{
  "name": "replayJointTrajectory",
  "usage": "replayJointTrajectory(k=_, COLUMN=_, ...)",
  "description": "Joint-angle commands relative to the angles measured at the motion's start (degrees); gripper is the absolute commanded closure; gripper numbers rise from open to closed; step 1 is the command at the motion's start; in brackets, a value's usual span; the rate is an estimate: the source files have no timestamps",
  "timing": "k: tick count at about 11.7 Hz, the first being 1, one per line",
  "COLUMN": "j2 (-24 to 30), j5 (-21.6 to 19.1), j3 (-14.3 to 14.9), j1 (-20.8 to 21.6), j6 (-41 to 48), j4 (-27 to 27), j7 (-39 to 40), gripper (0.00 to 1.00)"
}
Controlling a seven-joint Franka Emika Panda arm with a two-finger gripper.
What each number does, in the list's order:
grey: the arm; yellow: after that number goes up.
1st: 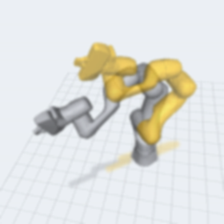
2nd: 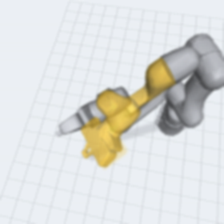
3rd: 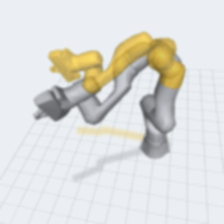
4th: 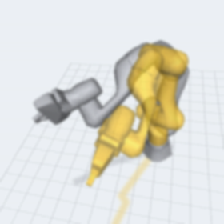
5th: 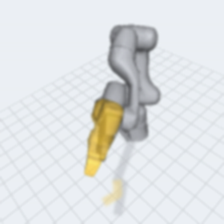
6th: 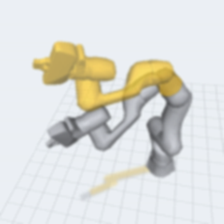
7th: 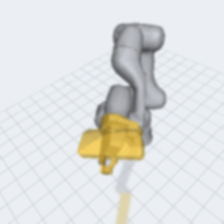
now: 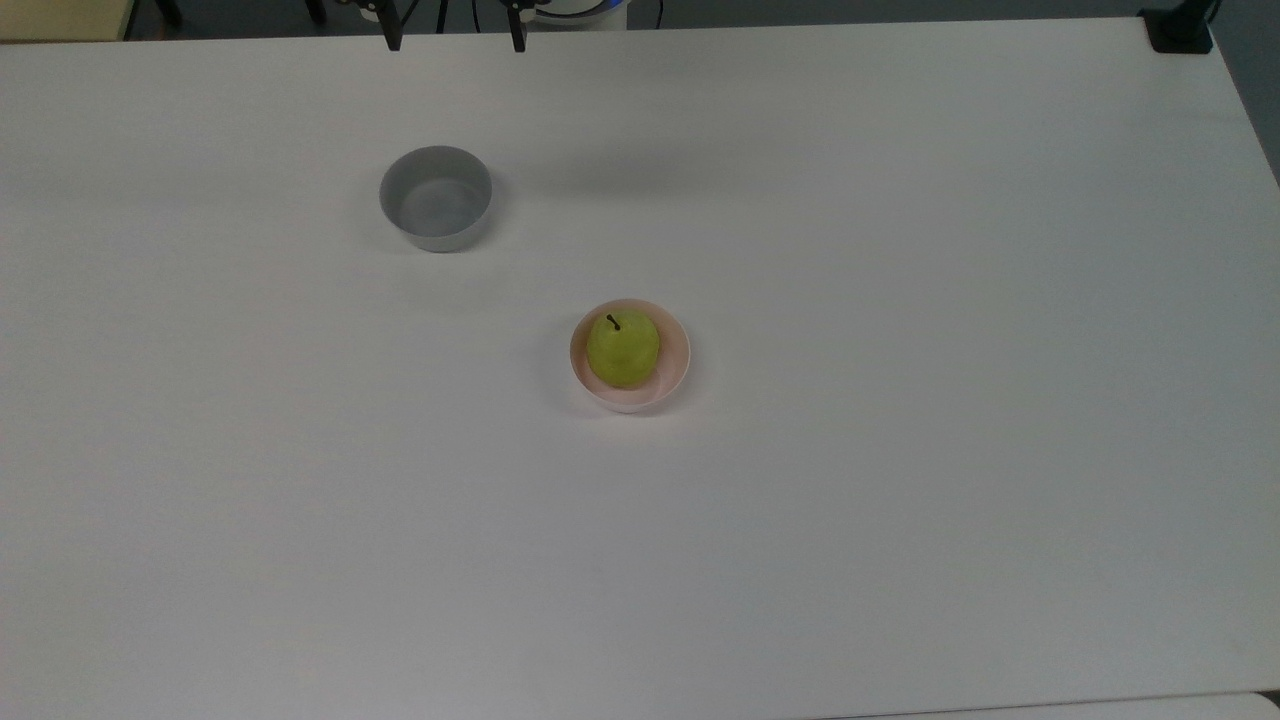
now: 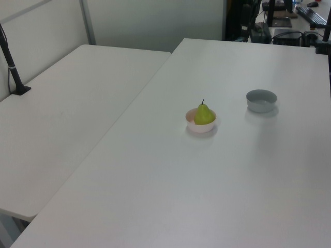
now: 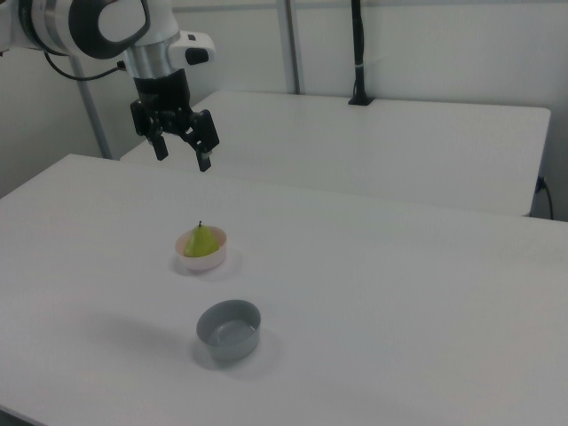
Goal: Pick up a pear from the bowl
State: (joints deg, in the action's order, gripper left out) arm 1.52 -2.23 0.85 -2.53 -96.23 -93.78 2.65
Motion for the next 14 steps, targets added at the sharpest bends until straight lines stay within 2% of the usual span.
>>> replayJointTrajectory(k=1, j2=0.6, j5=-0.7, j3=0.0, j1=0.3, j6=-1.2, j4=-1.2, j7=0.7, gripper=0.00)
replayJointTrajectory(k=11, j2=0.3, j5=-0.6, j3=0.0, j1=0.3, j6=-1.5, j4=-1.3, j7=1.5, gripper=0.00)
replayJointTrajectory(k=13, j2=-0.6, j5=0.0, j3=-0.1, j1=0.3, j6=-1.7, j4=-1.3, j7=3.7, gripper=0.00)
replayJointTrajectory(k=14, j2=-1.3, j5=0.0, j3=-0.1, j1=0.3, j6=-1.9, j4=-1.3, j7=7.5, gripper=0.00)
